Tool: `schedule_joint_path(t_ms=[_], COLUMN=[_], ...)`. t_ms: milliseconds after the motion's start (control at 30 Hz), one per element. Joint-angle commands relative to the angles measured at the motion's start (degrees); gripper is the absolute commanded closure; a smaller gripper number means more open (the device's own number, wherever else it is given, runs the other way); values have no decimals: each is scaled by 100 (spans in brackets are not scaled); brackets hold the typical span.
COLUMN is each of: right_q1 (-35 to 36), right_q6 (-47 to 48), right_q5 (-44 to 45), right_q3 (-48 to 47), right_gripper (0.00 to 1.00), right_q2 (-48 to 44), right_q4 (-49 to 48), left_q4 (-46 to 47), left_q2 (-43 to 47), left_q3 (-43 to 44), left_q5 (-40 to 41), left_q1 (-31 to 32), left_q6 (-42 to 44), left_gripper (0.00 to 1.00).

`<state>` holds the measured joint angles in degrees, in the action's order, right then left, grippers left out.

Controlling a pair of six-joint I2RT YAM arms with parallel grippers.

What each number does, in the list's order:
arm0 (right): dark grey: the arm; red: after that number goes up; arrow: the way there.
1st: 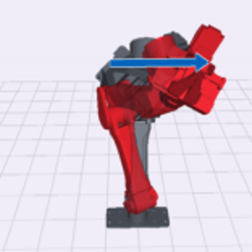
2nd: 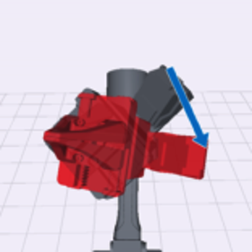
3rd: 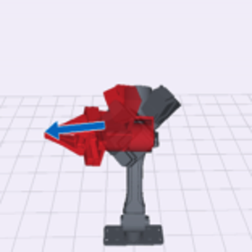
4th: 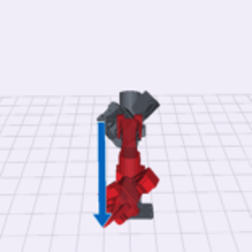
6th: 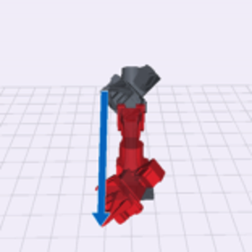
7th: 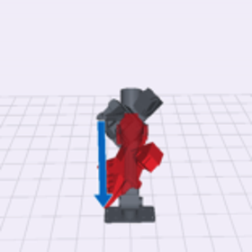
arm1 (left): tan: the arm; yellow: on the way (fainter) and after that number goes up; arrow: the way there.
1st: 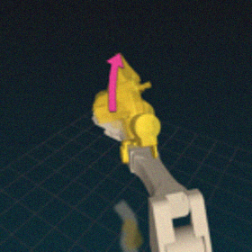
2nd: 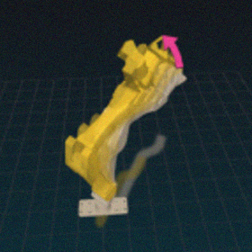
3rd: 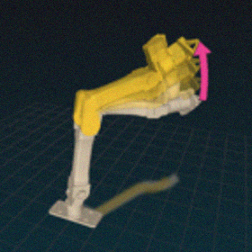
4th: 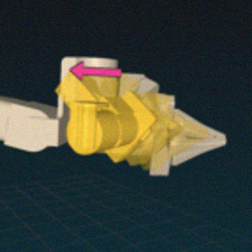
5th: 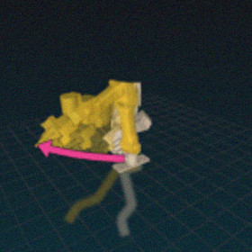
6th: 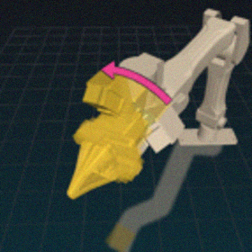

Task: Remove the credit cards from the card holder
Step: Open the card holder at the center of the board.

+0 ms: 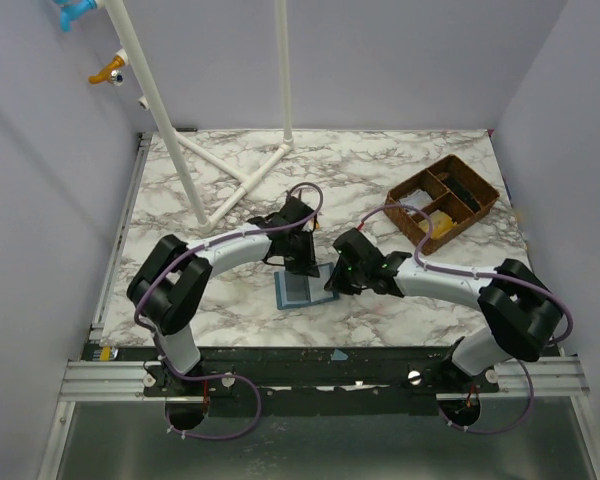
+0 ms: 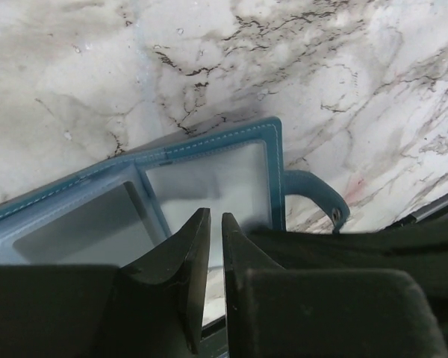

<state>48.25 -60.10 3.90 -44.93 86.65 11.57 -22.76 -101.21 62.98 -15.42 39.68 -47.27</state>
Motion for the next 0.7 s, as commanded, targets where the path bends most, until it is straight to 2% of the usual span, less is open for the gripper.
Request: schedule_joint_path(t_ms=[0, 333, 667], right_q1=[-23, -26, -27], right_q6=[-47, 44, 94], right_q5=[133, 330, 301], right_q3=[36, -7, -10], right_gripper=[99, 99, 99], right_q2=[190, 317, 456], right_q4=[-141, 73, 90], left_q4=[-175, -233, -311], left_q2=[649, 1631, 1739], left_q3=[-228, -1336, -1544], left_q5=[372, 810, 1028], left_q1=[-79, -250, -278], left_q6=[240, 331, 272], left_gripper=[85, 82, 80])
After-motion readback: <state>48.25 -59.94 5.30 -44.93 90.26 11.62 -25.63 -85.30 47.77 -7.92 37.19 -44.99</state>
